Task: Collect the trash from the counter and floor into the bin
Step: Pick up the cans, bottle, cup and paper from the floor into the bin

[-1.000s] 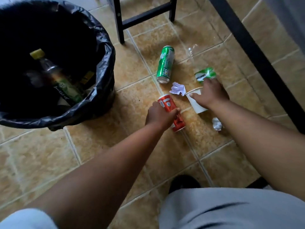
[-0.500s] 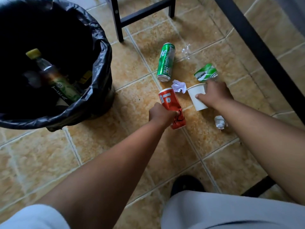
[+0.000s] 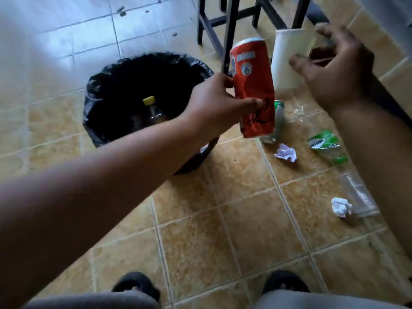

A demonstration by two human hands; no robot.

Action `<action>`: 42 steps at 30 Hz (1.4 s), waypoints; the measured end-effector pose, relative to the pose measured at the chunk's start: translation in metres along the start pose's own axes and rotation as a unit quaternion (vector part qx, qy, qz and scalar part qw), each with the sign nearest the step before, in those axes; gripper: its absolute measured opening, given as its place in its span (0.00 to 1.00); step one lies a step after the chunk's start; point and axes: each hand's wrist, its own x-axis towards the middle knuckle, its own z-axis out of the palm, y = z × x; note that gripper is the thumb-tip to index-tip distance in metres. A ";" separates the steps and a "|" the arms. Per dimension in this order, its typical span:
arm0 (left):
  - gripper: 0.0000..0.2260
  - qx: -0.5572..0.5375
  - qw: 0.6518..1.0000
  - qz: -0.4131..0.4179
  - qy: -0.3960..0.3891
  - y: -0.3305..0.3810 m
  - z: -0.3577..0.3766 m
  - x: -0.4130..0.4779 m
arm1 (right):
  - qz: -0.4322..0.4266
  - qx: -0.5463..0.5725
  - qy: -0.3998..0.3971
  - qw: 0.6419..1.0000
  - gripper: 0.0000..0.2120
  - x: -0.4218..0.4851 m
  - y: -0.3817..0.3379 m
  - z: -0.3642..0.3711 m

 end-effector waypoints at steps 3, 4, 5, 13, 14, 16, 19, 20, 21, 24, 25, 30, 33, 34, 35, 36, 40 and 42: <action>0.30 0.055 0.998 0.001 0.027 -0.007 -0.077 -0.006 | -0.074 0.057 -0.019 0.995 0.28 -0.006 -0.053 0.025; 0.28 0.075 0.997 -0.006 0.034 -0.013 -0.099 -0.009 | -0.096 0.066 -0.041 0.992 0.27 -0.010 -0.066 0.036; 0.26 0.101 0.994 -0.011 0.044 -0.021 -0.119 -0.012 | -0.113 0.066 -0.066 0.989 0.27 -0.015 -0.076 0.047; 0.23 0.234 0.965 -0.106 0.059 -0.098 -0.161 -0.015 | -0.174 -0.094 -0.217 0.956 0.27 -0.037 -0.087 0.120; 0.27 0.291 0.949 -0.104 0.070 -0.103 -0.156 -0.013 | -0.180 -0.106 -0.217 0.954 0.27 -0.038 -0.085 0.123; 0.32 0.348 0.930 -0.099 0.070 -0.108 -0.148 -0.011 | -0.191 -0.112 -0.205 0.953 0.27 -0.038 -0.081 0.125; 0.33 0.395 0.913 -0.078 0.063 -0.102 -0.141 -0.007 | -0.188 -0.072 -0.171 0.964 0.24 -0.034 -0.074 0.115; 0.32 0.415 0.905 -0.063 0.063 -0.099 -0.141 -0.006 | -0.181 -0.056 -0.158 0.969 0.23 -0.032 -0.070 0.110; 0.31 0.439 0.895 -0.045 0.068 -0.094 -0.139 -0.006 | -0.172 -0.042 -0.143 0.974 0.21 -0.029 -0.065 0.104; 0.29 0.485 0.870 -0.009 0.091 -0.076 -0.138 -0.004 | -0.141 -0.033 -0.101 0.984 0.17 -0.019 -0.044 0.084; 0.29 0.491 0.866 0.000 0.096 -0.069 -0.137 -0.003 | -0.127 -0.039 -0.089 0.987 0.16 -0.015 -0.035 0.077; 0.26 0.472 0.873 0.071 0.101 -0.030 -0.112 0.009 | -0.037 -0.078 -0.050 0.995 0.17 0.001 0.028 0.051; 0.23 0.435 0.888 0.127 0.083 -0.010 -0.071 0.018 | 0.031 -0.112 -0.055 0.992 0.17 0.004 0.073 0.040; 0.24 0.428 0.889 0.145 0.077 -0.005 -0.055 0.021 | 0.052 -0.122 -0.064 0.989 0.17 0.004 0.088 0.038; 0.24 0.423 0.889 0.161 0.073 -0.001 -0.039 0.026 | 0.069 -0.132 -0.075 0.986 0.17 0.002 0.103 0.037; 0.25 0.418 0.890 0.171 0.066 0.003 -0.022 0.032 | 0.083 -0.143 -0.086 0.982 0.18 -0.001 0.118 0.037; 0.27 0.386 0.907 0.164 0.021 0.010 0.053 0.056 | 0.107 -0.199 -0.145 0.963 0.19 -0.019 0.163 0.043; 0.26 0.378 0.913 0.154 -0.001 0.004 0.089 0.065 | 0.105 -0.227 -0.187 0.950 0.18 -0.029 0.181 0.049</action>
